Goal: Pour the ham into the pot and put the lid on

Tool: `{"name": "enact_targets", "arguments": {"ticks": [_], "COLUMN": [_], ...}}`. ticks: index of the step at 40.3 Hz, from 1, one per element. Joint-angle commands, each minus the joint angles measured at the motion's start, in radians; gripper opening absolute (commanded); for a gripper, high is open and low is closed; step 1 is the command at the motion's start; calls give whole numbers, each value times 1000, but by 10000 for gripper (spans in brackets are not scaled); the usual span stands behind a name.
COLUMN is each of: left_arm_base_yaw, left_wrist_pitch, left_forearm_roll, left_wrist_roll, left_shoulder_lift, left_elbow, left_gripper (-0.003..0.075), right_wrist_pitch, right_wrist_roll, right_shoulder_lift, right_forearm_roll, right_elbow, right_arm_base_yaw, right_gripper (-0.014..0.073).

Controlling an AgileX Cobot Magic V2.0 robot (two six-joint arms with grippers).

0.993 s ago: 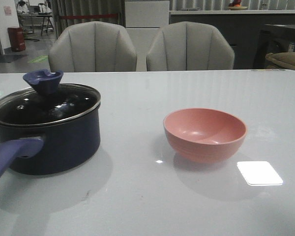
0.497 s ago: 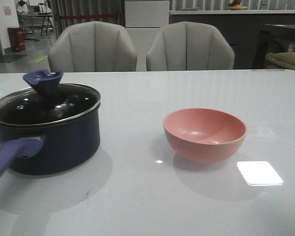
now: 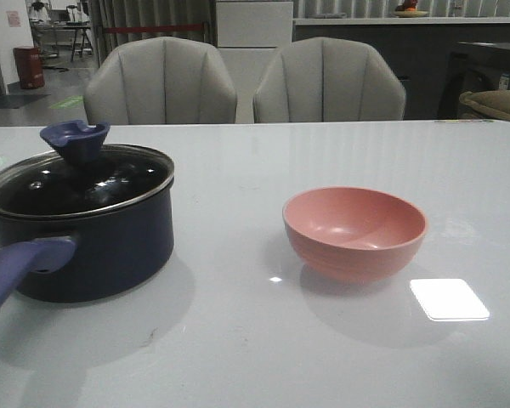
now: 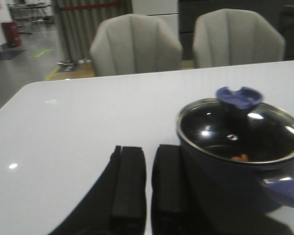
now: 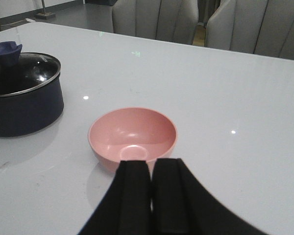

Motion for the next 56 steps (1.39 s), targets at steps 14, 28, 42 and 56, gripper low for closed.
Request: {"name": "enact_targets", "arguments": {"ticks": [14, 28, 42, 56], "left_arm_base_yaw": [69, 69, 69, 69], "left_wrist_pitch": [-248, -248, -248, -248], "left_forearm_roll": [-14, -14, -14, -14], "left_wrist_roll": [3, 3, 3, 3], "left_shoulder_lift": [-21, -21, -21, -21], "left_elbow": [56, 56, 56, 56], "left_gripper": [113, 113, 113, 113], "right_wrist_pitch": [-77, -77, -77, -151], "right_wrist_roll": [-5, -5, -5, -22], "right_shoulder_lift": [7, 7, 7, -40], "right_forearm_roll": [6, 6, 6, -66], "right_elbow": [-27, -27, -27, 22], "right_arm_base_yaw": [1, 1, 1, -29], "right_gripper": [162, 162, 162, 162]}}
